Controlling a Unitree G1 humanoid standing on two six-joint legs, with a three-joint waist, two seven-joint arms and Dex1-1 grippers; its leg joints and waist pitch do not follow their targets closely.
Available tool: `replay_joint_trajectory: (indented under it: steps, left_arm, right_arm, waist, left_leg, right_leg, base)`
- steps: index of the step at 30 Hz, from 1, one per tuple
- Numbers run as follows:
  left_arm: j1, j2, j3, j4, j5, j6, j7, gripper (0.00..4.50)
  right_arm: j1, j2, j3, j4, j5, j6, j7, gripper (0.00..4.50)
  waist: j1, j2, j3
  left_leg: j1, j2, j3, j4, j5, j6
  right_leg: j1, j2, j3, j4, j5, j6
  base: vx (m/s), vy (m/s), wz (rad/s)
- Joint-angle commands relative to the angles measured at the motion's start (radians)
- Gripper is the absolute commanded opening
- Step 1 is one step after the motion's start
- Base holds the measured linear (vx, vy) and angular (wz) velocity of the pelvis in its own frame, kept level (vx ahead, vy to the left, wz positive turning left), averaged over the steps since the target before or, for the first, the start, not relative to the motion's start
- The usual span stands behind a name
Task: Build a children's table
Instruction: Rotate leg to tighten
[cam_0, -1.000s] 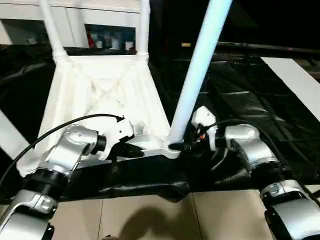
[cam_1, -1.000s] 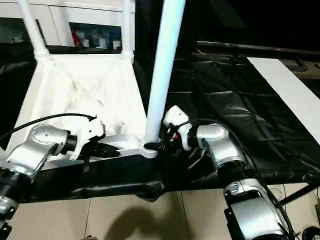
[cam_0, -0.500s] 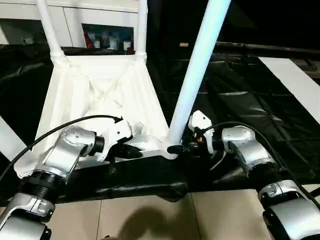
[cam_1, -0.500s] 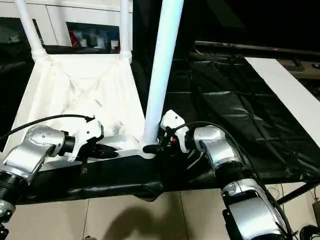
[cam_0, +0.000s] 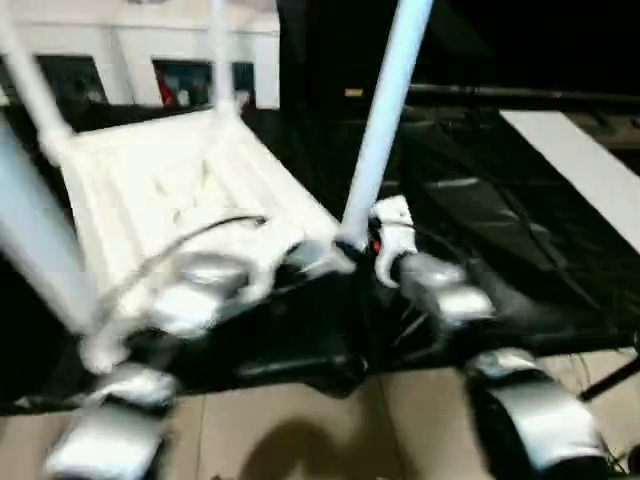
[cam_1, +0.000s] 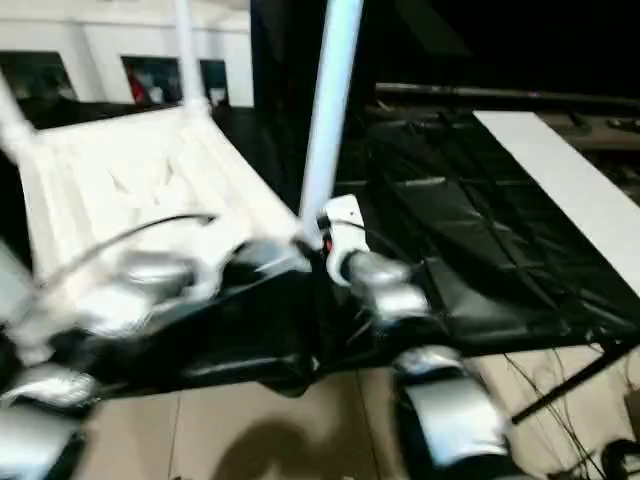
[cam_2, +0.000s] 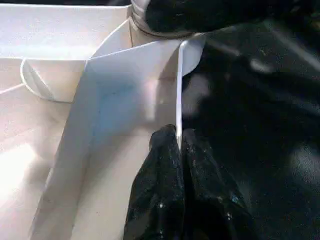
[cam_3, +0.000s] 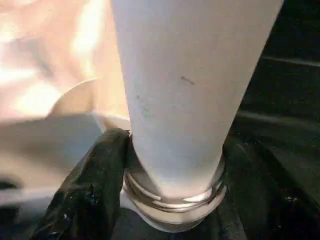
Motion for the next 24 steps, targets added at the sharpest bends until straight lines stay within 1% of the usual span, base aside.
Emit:
replay_joint_trajectory:
  steps: [1,2,3,4,5,6,7,8,10,11,12,13,14,15,16,18,19,20,21,22,23,24]
  left_arm:
    - [0.006,-0.027,-0.017,0.081,0.015,-0.013,0.043,0.0]
    - [0.002,-0.027,-0.02,0.079,0.015,-0.019,0.03,0.0]
    - [0.002,-0.026,-0.02,0.072,0.013,-0.019,0.021,0.0]
    - [0.003,-0.025,-0.021,0.069,0.014,-0.021,0.017,0.0]
    - [0.004,-0.024,-0.024,0.065,0.018,-0.024,0.01,0.0]
    - [0.006,-0.023,-0.026,0.066,0.023,-0.028,0.01,0.0]
    - [0.014,-0.016,-0.031,0.051,0.025,-0.026,-0.004,0.0]
    - [0.023,-0.009,-0.035,0.037,0.025,-0.024,-0.016,0.0]
    - [0.034,0.008,-0.045,0.02,0.028,-0.029,-0.037,0.0]
    - [0.034,0.015,-0.048,0.019,0.027,-0.03,-0.041,0.0]
    - [0.036,0.022,-0.049,0.016,0.025,-0.034,-0.05,0.0]
    - [0.04,0.032,-0.046,0.006,0.018,-0.041,-0.065,0.0]
    - [0.042,0.037,-0.043,-0.001,0.013,-0.039,-0.073,0.0]
    - [0.048,0.047,-0.04,-0.013,0.005,-0.044,-0.092,0.0]
    - [0.059,0.065,-0.039,-0.03,-0.006,-0.052,-0.126,0.0]
    - [0.077,0.1,-0.042,-0.055,-0.015,-0.069,-0.183,0.0]
    - [0.089,0.119,-0.046,-0.075,-0.025,-0.086,-0.227,0.0]
    - [0.089,0.119,-0.046,-0.075,-0.025,-0.086,-0.227,0.0]
    - [0.112,0.156,-0.053,-0.117,-0.046,-0.114,-0.308,0.0]
    - [0.112,0.157,-0.053,-0.118,-0.046,-0.114,-0.308,0.0]
    - [0.145,0.207,-0.064,-0.181,-0.085,-0.124,-0.42,0.0]
    - [0.158,0.229,-0.07,-0.207,-0.099,-0.125,-0.462,0.0]
  right_arm:
    - [-0.008,0.036,0.003,0.041,-0.003,-0.002,-0.061,2.57]
    - [-0.009,0.042,0.018,0.036,-0.015,-0.006,-0.035,2.57]
    - [-0.008,0.042,0.026,0.031,-0.019,-0.008,-0.014,2.57]
    - [-0.008,0.041,0.031,0.028,-0.024,-0.011,-0.002,2.57]
    - [-0.007,0.038,0.04,0.021,-0.031,-0.02,0.023,2.57]
    - [-0.005,0.038,0.037,0.016,-0.028,-0.031,0.036,2.57]
    - [0.001,0.031,0.032,-0.002,-0.018,-0.047,0.07,3.13]
    - [0.006,0.024,0.027,-0.017,-0.009,-0.059,0.097,3.27]
    - [0.01,0.006,0.032,-0.036,-0.006,-0.071,0.131,3.36]
    - [0.011,-0.004,0.038,-0.043,-0.008,-0.075,0.153,3.48]
    - [0.016,-0.017,0.05,-0.06,-0.009,-0.074,0.195,3.61]
    - [0.029,-0.042,0.071,-0.097,-0.006,-0.063,0.27,3.69]
    - [0.038,-0.058,0.082,-0.12,-0.004,-0.054,0.313,3.69]
    - [0.052,-0.086,0.104,-0.155,-0.006,-0.039,0.376,3.74]
    - [0.071,-0.127,0.139,-0.194,-0.019,-0.029,0.452,3.91]
    - [0.094,-0.193,0.185,-0.237,-0.043,-0.014,0.554,3.91]
    - [0.103,-0.222,0.205,-0.253,-0.054,-0.018,0.6,3.91]
    - [0.103,-0.222,0.205,-0.253,-0.054,-0.018,0.6,3.91]
    - [0.117,-0.263,0.231,-0.279,-0.065,-0.024,0.686,3.91]
    - [0.117,-0.263,0.231,-0.279,-0.065,-0.024,0.687,3.91]
    - [0.131,-0.296,0.248,-0.311,-0.061,-0.019,0.769,3.91]
    - [0.135,-0.305,0.252,-0.321,-0.058,-0.015,0.792,3.91]
  waist:
    - [0.004,0.013,-0.052]
    - [0.003,0.014,-0.052]
    - [0.003,0.015,-0.051]
    - [0.003,0.015,-0.052]
    - [0.003,0.016,-0.052]
    - [0.003,0.018,-0.052]
    - [0.003,0.017,-0.052]
    - [0.003,0.016,-0.053]
    - [0.002,0.017,-0.053]
    - [0.003,0.017,-0.053]
    - [0.002,0.01,-0.053]
    - [0.003,0.01,-0.053]
    - [0.006,0.011,-0.052]
    - [0.006,0.009,-0.053]
    - [0.009,0.01,-0.054]
    - [0.009,0.011,-0.055]
    - [0.008,0.016,-0.055]
    - [0.006,0.014,-0.056]
    - [0.007,0.016,-0.056]
    - [0.006,0.021,-0.055]
    - [0.008,0.031,-0.057]
    - [0.007,0.034,-0.058]
  left_leg:
    - [0.007,-0.014,0.008,-0.061,-0.302,-0.027]
    - [0.003,-0.013,0.008,-0.063,-0.302,-0.022]
    - [0.002,-0.014,0.008,-0.063,-0.302,-0.02]
    - [0.0,-0.013,0.008,-0.064,-0.301,-0.016]
    - [0.0,-0.013,0.008,-0.064,-0.3,-0.014]
    - [0.0,-0.012,0.008,-0.064,-0.305,-0.012]
    - [0.0,-0.012,0.009,-0.064,-0.306,-0.01]
    - [-0.002,-0.012,0.009,-0.063,-0.3,-0.005]
    - [-0.005,-0.011,0.009,-0.063,-0.285,0.006]
    - [-0.006,-0.011,0.01,-0.063,-0.278,0.007]
    - [-0.008,-0.012,0.01,-0.063,-0.263,0.013]
    - [-0.01,-0.013,0.01,-0.061,-0.249,0.021]
    - [-0.009,-0.01,0.011,-0.061,-0.238,0.028]
    - [-0.009,-0.01,0.011,-0.06,-0.232,0.031]
    - [-0.01,-0.009,0.01,-0.06,-0.212,0.036]
    - [-0.012,-0.009,0.011,-0.058,-0.187,0.045]
    - [-0.014,-0.01,0.011,-0.057,-0.181,0.048]
    - [-0.011,-0.01,0.013,-0.056,-0.186,0.048]
    - [-0.009,-0.009,0.012,-0.056,-0.19,0.048]
    - [-0.01,-0.007,0.012,-0.057,-0.199,0.046]
    - [-0.003,-0.006,0.011,-0.057,-0.203,0.044]
    - [-0.006,-0.006,0.011,-0.055,-0.194,0.044]
  right_leg:
    - [0.031,-0.047,0.037,-0.093,-0.347,-0.139]
    - [0.034,-0.046,0.036,-0.092,-0.331,-0.141]
    - [0.035,-0.045,0.036,-0.091,-0.326,-0.141]
    - [0.037,-0.046,0.036,-0.09,-0.317,-0.141]
    - [0.037,-0.046,0.036,-0.089,-0.312,-0.143]
    - [0.037,-0.046,0.036,-0.091,-0.31,-0.145]
    - [0.037,-0.046,0.036,-0.091,-0.308,-0.148]
    - [0.04,-0.047,0.036,-0.09,-0.303,-0.152]
    - [0.042,-0.048,0.037,-0.088,-0.286,-0.158]
    - [0.043,-0.048,0.036,-0.088,-0.282,-0.16]
    - [0.045,-0.047,0.036,-0.086,-0.277,-0.162]
    - [0.048,-0.047,0.035,-0.086,-0.272,-0.161]
    - [0.048,-0.049,0.036,-0.085,-0.259,-0.165]
    - [0.048,-0.049,0.036,-0.084,-0.251,-0.167]
    - [0.053,-0.048,0.035,-0.082,-0.226,-0.174]
    - [0.054,-0.046,0.035,-0.076,-0.17,-0.19]
    - [0.054,-0.046,0.036,-0.072,-0.149,-0.2]
    - [0.053,-0.045,0.036,-0.072,-0.142,-0.208]
    - [0.052,-0.046,0.036,-0.072,-0.144,-0.215]
    - [0.054,-0.047,0.036,-0.072,-0.136,-0.219]
    - [0.052,-0.047,0.037,-0.07,-0.114,-0.231]
    - [0.055,-0.046,0.037,-0.065,-0.085,-0.239]
  base:
    - [0.0,0.0,0.0]
    - [0.0,0.0,0.0]
    - [0.0,0.0,0.0]
    - [0.0,0.0,0.0]
    - [0.0,0.0,0.0]
    - [0.0,0.0,0.0]
    - [0.0,0.0,0.0]
    - [0.0,0.0,0.0]
    - [0.0,0.0,0.0]
    - [0.0,0.0,0.0]
    - [0.0,0.0,0.0]
    - [0.0,0.0,0.0]
    - [0.0,0.0,0.0]
    - [0.0,0.0,0.0]
    - [0.0,0.0,0.0]
    - [0.0,0.0,0.0]
    - [0.0,0.0,0.0]
    - [0.0,0.0,0.0]
    - [0.0,0.0,0.0]
    - [0.0,0.0,0.0]
    - [0.0,0.0,0.0]
    - [0.0,0.0,0.0]
